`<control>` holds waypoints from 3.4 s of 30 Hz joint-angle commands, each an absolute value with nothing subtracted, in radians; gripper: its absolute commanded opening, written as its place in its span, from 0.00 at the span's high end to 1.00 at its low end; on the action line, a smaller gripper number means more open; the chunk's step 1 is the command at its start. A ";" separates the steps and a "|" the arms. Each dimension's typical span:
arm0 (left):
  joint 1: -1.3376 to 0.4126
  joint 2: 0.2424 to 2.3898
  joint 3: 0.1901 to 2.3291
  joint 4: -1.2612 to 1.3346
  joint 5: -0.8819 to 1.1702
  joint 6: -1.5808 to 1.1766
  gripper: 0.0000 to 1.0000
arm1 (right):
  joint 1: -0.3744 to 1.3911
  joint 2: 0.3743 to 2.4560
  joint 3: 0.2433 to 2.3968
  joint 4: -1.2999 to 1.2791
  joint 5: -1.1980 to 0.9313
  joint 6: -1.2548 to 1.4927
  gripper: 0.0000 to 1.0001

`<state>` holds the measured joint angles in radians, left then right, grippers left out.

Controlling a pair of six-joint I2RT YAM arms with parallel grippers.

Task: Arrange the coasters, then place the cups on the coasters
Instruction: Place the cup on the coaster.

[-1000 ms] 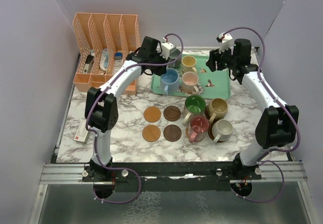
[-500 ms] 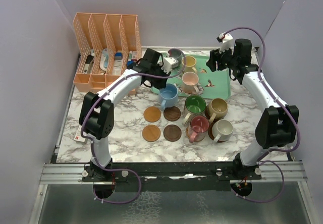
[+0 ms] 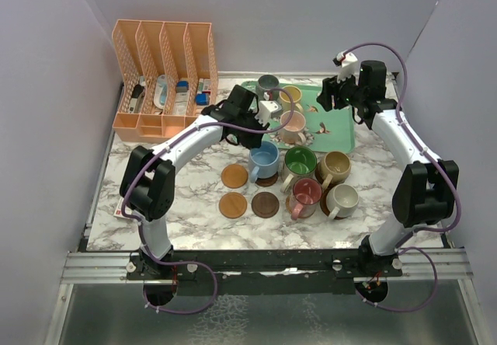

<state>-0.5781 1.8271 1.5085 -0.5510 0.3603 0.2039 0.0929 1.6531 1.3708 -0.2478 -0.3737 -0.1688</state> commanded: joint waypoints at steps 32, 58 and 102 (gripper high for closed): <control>-0.609 1.841 1.465 -0.446 0.382 0.169 1.00 | 0.080 1.675 1.368 -0.247 -0.414 -0.175 0.42; -0.617 1.824 1.428 -0.443 0.393 0.172 1.00 | 0.077 1.678 1.368 -0.250 -0.423 -0.174 0.42; -0.614 1.654 1.413 -0.399 0.206 0.241 0.41 | 0.096 1.845 1.506 -0.455 -0.603 -0.272 0.41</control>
<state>-0.6155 1.7168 1.4239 -0.4324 0.2653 0.2337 0.0849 1.8008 1.4506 -0.4061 -0.5659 -0.2516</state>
